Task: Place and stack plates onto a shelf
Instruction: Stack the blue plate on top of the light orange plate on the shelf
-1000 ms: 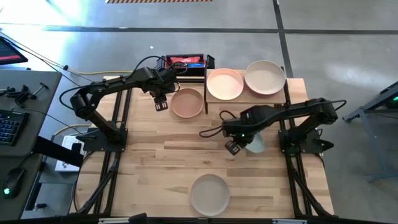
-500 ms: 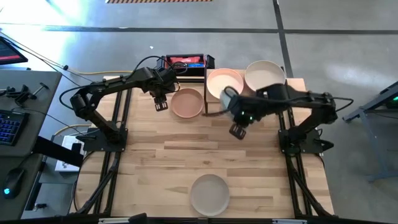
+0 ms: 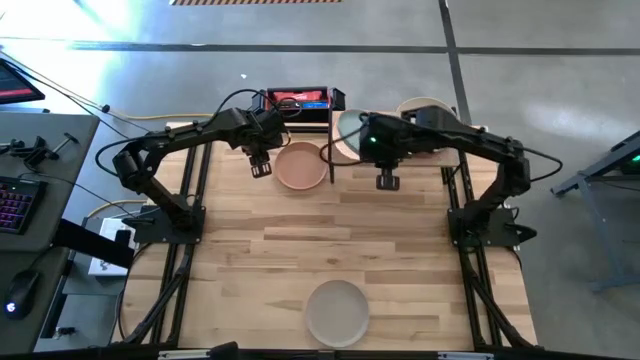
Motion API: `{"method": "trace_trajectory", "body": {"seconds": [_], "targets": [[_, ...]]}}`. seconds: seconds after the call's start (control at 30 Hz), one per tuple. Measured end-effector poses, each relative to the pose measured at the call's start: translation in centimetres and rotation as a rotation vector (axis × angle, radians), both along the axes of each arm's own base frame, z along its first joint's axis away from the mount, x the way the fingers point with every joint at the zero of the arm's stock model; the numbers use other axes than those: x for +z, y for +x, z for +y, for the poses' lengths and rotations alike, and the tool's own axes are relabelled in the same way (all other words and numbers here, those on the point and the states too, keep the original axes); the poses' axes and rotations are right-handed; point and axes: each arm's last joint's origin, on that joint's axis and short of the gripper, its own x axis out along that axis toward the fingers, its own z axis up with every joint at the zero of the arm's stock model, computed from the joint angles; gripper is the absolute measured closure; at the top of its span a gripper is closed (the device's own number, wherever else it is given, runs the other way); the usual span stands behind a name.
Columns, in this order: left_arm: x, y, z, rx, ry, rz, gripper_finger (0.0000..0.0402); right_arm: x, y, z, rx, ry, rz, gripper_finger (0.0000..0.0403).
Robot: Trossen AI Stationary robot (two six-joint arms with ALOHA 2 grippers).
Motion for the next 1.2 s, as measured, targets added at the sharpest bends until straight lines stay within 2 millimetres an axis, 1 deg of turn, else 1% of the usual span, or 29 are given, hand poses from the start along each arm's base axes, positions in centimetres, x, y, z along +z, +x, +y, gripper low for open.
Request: {"method": "trace_trajectory", "body": {"seconds": [0.17,0.23,0.47,0.67,0.9,1.2], "targets": [[0.0,0.1,0.0,0.014,-0.014,-0.024,0.0275,-2.1,1.7,-1.8,0.074,-0.015,0.103,0.0403],[0.0,0.1,0.0,0.014,-0.014,-0.024,0.0275,-2.8,2.2,-2.5,0.075,-0.022,0.135,0.0403],[0.0,0.1,0.0,0.013,-0.014,-0.024,0.0275,-4.4,2.9,-4.7,0.040,0.015,0.182,0.0403],[0.0,0.1,0.0,0.013,-0.014,-0.024,0.0275,-5.0,3.1,-5.5,0.057,0.062,0.185,0.0403],[0.0,0.1,0.0,0.013,-0.014,-0.023,0.0275,-6.3,3.6,-6.6,0.036,0.056,0.240,0.0403],[0.0,0.1,0.0,0.014,-0.014,-0.024,0.0275,-7.0,3.8,-6.9,0.013,0.073,0.271,0.0403]]}}
